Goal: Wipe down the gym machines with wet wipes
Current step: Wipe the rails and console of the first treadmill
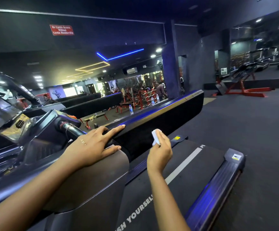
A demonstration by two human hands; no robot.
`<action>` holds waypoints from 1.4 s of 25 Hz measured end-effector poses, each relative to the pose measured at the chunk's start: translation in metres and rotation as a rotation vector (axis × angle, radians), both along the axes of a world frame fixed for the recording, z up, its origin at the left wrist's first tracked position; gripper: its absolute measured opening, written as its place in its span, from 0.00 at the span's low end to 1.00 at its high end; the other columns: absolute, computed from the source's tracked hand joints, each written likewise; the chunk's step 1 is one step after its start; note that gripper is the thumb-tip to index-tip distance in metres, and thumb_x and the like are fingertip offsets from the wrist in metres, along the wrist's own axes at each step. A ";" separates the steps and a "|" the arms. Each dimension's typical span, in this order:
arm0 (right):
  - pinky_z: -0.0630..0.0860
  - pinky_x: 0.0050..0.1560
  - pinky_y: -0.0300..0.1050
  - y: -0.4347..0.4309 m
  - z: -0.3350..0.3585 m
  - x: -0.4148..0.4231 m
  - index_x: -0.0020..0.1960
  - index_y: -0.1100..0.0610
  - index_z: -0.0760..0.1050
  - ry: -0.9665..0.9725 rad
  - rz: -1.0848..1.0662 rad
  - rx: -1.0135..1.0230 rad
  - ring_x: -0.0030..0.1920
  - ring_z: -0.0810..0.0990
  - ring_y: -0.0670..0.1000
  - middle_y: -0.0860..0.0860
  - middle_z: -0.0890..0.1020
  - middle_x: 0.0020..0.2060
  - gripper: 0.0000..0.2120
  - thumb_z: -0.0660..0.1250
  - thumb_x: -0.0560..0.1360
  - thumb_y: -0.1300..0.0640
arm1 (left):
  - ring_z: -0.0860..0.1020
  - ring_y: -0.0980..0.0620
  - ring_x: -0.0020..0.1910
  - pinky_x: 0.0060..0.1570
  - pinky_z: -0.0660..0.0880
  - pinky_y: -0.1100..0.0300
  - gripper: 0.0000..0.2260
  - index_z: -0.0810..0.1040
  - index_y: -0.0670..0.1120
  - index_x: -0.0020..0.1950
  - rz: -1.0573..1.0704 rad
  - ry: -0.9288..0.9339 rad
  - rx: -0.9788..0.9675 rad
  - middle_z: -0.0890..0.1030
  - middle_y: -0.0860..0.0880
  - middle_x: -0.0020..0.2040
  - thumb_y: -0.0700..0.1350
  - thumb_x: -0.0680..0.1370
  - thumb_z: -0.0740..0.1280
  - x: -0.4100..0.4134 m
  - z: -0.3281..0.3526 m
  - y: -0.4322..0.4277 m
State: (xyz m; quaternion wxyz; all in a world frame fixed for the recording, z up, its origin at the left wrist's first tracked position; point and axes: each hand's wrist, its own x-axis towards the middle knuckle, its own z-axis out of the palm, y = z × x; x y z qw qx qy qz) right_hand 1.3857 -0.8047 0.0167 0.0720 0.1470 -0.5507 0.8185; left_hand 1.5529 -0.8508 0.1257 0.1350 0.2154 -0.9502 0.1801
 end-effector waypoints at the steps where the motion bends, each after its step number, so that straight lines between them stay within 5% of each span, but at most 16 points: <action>1: 0.69 0.49 0.29 -0.004 0.002 0.003 0.57 0.61 0.80 0.016 0.001 0.011 0.54 0.79 0.54 0.54 0.80 0.54 0.20 0.61 0.71 0.77 | 0.71 0.52 0.62 0.54 0.74 0.57 0.29 0.30 0.74 0.65 0.004 0.001 0.003 0.67 0.52 0.66 0.73 0.65 0.34 0.000 0.000 0.000; 5: 0.74 0.46 0.38 0.001 -0.011 0.061 0.57 0.54 0.79 0.257 -0.043 0.056 0.48 0.79 0.49 0.52 0.81 0.48 0.23 0.62 0.68 0.72 | 0.72 0.52 0.62 0.54 0.74 0.57 0.30 0.31 0.73 0.66 -0.010 0.015 -0.006 0.68 0.52 0.64 0.73 0.65 0.35 0.000 -0.002 -0.003; 10: 0.69 0.56 0.27 0.022 -0.021 0.072 0.55 0.58 0.81 0.531 0.012 0.046 0.51 0.77 0.44 0.50 0.82 0.49 0.19 0.58 0.70 0.65 | 0.71 0.52 0.62 0.54 0.73 0.57 0.31 0.33 0.72 0.68 -0.008 0.022 -0.019 0.68 0.52 0.65 0.72 0.65 0.35 0.001 -0.002 0.000; 14: 0.61 0.54 0.17 0.016 0.004 -0.010 0.56 0.64 0.80 0.191 -0.044 0.037 0.53 0.80 0.54 0.57 0.81 0.53 0.22 0.59 0.67 0.78 | 0.71 0.52 0.63 0.55 0.74 0.56 0.32 0.32 0.72 0.68 -0.001 0.005 -0.017 0.67 0.52 0.65 0.72 0.65 0.34 0.000 -0.001 0.001; 17: 0.61 0.51 0.18 -0.003 0.019 -0.019 0.59 0.64 0.77 0.112 0.057 0.050 0.57 0.77 0.57 0.58 0.79 0.56 0.19 0.59 0.72 0.76 | 0.71 0.52 0.62 0.54 0.74 0.57 0.31 0.31 0.72 0.67 0.011 0.003 -0.007 0.68 0.52 0.64 0.72 0.65 0.35 0.000 0.000 0.001; 22: 0.72 0.50 0.37 -0.002 0.010 0.063 0.58 0.60 0.79 0.429 -0.085 0.063 0.50 0.76 0.49 0.55 0.81 0.50 0.17 0.61 0.71 0.67 | 0.71 0.53 0.61 0.55 0.73 0.57 0.31 0.32 0.73 0.66 0.014 0.003 0.023 0.68 0.52 0.63 0.73 0.65 0.36 0.000 0.000 0.000; 26: 0.68 0.55 0.27 0.017 -0.002 0.084 0.56 0.58 0.80 0.590 0.024 0.050 0.51 0.76 0.44 0.51 0.82 0.50 0.16 0.60 0.72 0.62 | 0.71 0.53 0.60 0.54 0.71 0.59 0.31 0.33 0.72 0.67 0.004 -0.014 0.044 0.68 0.52 0.64 0.72 0.65 0.37 0.002 0.003 0.005; 30: 0.68 0.56 0.24 0.041 -0.001 0.043 0.54 0.55 0.81 0.349 0.208 -0.042 0.53 0.76 0.33 0.44 0.81 0.51 0.20 0.63 0.67 0.72 | 0.68 0.53 0.65 0.59 0.69 0.59 0.35 0.30 0.73 0.65 0.013 -0.064 0.089 0.64 0.53 0.69 0.78 0.60 0.35 0.004 0.007 0.007; 35: 0.72 0.55 0.29 0.068 -0.007 -0.027 0.50 0.44 0.80 -0.110 0.535 -0.075 0.53 0.78 0.35 0.39 0.82 0.50 0.22 0.60 0.73 0.70 | 0.64 0.48 0.70 0.66 0.67 0.51 0.40 0.29 0.70 0.67 0.008 -0.082 0.020 0.58 0.50 0.75 0.78 0.57 0.25 -0.026 0.009 0.005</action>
